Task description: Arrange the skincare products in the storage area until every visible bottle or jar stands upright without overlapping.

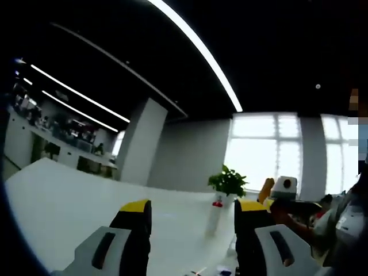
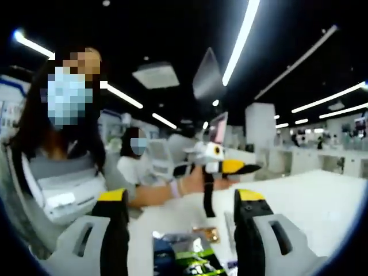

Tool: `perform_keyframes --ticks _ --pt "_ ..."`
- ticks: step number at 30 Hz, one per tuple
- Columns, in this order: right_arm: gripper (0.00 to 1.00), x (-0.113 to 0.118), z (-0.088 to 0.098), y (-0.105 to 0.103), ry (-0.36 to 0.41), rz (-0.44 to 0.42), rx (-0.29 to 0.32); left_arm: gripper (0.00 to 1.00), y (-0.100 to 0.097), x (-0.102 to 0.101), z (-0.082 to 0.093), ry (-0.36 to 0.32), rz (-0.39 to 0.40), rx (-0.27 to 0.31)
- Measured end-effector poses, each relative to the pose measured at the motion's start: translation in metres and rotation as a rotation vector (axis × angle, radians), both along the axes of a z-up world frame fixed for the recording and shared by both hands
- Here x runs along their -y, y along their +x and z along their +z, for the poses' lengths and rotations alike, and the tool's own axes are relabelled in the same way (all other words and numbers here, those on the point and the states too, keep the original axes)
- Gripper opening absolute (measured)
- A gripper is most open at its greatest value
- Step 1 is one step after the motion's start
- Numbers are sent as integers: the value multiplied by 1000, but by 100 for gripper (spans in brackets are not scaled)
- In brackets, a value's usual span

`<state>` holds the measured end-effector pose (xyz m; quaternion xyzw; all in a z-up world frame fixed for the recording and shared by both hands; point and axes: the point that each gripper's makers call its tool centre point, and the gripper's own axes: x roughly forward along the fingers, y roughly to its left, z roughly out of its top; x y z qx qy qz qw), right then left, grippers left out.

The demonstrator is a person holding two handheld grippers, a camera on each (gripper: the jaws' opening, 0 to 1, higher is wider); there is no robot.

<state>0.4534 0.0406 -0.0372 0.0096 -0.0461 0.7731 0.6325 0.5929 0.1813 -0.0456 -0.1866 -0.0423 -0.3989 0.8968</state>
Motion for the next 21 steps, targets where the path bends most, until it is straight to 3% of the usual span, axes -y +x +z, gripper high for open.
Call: perform_keyframes --ticks 11,14,16,19,21 --pt "75 -2 0 13 1 -38 -12 60 -1 -1 1 17 13 8" --pt "71 -10 -14 27 -66 -98 24 60 -1 0 -3 26 5 -5" --pt "71 -19 -23 39 -118 -136 3 61 0 1 -6 37 7 -12" --pt "78 -31 -38 47 -198 -121 -66 61 2 3 -11 68 11 -19" --pt "79 -39 -51 58 -249 -139 -61 62 3 3 -12 73 12 -19"
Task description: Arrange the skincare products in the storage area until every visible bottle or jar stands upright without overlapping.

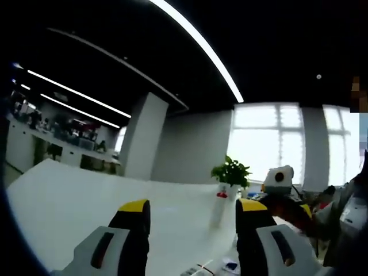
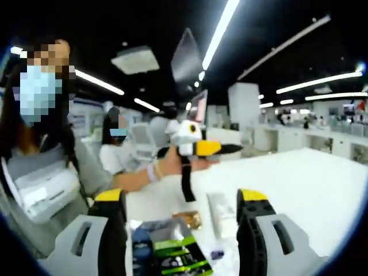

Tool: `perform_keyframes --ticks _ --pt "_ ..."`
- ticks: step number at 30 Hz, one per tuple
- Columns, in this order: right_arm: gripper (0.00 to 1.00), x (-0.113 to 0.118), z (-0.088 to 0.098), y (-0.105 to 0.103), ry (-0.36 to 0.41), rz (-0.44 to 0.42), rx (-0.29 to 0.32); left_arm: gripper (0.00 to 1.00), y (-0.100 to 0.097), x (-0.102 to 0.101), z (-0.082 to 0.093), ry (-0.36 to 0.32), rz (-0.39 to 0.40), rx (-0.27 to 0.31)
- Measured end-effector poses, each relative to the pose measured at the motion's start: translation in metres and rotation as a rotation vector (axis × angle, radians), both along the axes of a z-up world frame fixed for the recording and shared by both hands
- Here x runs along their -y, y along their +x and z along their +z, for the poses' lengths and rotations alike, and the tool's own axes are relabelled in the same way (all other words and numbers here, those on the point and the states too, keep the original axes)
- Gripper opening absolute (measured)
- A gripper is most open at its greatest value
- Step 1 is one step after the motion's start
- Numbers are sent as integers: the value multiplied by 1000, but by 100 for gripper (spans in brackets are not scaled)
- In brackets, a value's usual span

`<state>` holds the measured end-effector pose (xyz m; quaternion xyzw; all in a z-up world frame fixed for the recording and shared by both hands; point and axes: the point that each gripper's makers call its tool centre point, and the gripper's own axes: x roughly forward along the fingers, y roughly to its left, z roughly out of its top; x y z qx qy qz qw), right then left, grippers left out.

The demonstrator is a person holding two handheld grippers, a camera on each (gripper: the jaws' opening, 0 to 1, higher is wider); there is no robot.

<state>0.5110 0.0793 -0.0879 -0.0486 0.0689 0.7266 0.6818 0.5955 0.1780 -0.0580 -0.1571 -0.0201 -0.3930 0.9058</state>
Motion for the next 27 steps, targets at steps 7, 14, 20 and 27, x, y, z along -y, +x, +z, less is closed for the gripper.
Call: perform_keyframes --ticks 7,14,20,27 --pt "78 -27 -33 15 -96 3 -10 62 -6 1 3 0 -15 17" --pt "77 -47 -64 28 -185 -25 6 63 -11 1 -1 46 -6 42" --pt "77 -65 -93 31 -284 -24 13 63 -10 -2 -1 26 3 37" --pt "77 -79 -108 37 -370 -38 67 63 -6 -5 -6 -3 8 8"
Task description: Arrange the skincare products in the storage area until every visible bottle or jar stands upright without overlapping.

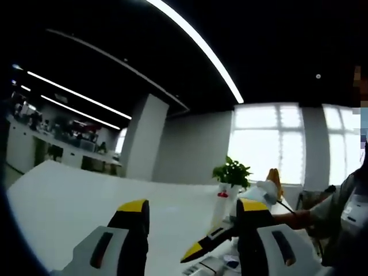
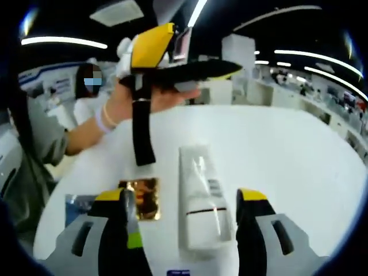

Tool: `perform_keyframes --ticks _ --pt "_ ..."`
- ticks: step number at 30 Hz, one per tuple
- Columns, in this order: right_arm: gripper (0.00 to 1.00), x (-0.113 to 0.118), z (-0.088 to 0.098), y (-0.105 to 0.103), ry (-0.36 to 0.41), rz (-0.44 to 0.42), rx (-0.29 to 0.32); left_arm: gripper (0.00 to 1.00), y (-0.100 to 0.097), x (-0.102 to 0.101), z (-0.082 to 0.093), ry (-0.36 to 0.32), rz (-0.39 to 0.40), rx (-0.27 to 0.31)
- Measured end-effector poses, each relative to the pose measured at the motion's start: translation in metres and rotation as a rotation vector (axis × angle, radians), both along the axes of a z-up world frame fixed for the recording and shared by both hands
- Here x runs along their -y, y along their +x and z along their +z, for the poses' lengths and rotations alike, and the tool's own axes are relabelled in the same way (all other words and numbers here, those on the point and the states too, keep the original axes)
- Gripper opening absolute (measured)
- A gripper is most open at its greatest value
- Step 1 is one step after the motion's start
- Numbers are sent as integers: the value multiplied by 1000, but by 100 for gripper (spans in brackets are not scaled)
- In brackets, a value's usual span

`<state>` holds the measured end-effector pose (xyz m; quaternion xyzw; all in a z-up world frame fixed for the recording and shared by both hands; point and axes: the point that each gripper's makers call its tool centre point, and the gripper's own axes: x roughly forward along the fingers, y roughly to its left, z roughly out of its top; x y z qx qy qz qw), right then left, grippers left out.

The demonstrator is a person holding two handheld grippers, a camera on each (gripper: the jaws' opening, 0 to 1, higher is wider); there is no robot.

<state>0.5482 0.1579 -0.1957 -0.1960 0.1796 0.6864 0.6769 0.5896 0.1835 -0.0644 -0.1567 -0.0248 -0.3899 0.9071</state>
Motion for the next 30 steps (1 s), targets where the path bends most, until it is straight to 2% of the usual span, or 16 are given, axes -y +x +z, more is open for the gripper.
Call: perform_keyframes --ticks 6,10,14,17,20,24,30 --pt "74 -8 -10 0 -85 17 -8 63 0 -2 -1 2 11 0" --pt "72 -12 -18 10 -151 -30 -19 62 1 -3 -1 -4 13 0" --pt "58 -15 -24 16 -192 -35 -7 62 1 -4 -1 3 15 3" --pt "53 -17 -23 17 -199 -36 0 62 1 -6 0 1 21 5" --pt "38 -19 -21 24 -197 -54 39 61 3 -9 1 -10 25 3" --pt "35 -16 -20 26 -203 -59 38 61 5 -11 3 -13 32 6" --pt "33 -13 -20 28 -245 -117 18 61 5 -10 3 5 39 18"
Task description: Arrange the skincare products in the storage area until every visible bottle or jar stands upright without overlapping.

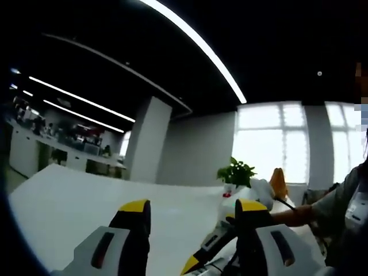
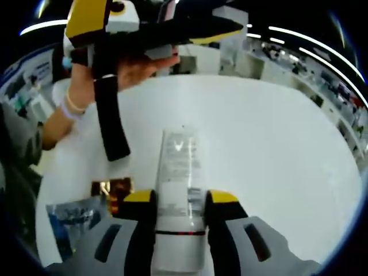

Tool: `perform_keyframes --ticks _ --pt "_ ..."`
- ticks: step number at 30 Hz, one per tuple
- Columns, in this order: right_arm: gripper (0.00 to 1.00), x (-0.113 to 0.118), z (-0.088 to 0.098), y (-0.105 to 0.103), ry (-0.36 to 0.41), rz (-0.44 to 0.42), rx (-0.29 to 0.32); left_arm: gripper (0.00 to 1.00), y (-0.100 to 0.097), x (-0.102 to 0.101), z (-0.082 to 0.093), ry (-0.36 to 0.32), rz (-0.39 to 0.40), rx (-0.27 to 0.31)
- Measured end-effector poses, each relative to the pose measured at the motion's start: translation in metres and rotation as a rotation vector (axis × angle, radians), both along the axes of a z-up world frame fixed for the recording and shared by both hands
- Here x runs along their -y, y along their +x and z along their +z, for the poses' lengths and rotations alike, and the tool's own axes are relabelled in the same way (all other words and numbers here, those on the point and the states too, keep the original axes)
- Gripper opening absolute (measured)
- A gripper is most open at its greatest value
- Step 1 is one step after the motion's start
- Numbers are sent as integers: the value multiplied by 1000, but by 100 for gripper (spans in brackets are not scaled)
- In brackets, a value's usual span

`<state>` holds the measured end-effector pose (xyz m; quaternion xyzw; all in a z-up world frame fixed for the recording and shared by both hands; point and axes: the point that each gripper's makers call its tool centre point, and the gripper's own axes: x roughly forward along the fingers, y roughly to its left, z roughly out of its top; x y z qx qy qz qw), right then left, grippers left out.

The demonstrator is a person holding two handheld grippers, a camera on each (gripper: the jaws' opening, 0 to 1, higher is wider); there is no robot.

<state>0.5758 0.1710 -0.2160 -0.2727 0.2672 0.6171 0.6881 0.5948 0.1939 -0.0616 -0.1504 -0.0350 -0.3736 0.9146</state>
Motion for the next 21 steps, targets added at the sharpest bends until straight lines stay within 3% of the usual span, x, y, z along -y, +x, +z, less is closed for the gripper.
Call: perform_keyframes --ticks 8,13,18,21 --pt "32 8 8 3 53 -55 12 74 5 -4 3 -94 18 -31" --pt "31 13 20 9 84 -93 61 80 17 -22 1 -152 139 -43" --pt "31 19 42 16 92 -107 211 82 27 -38 -8 -243 178 -108" --pt "31 20 50 17 88 -107 269 83 31 -41 -12 -278 179 -133"
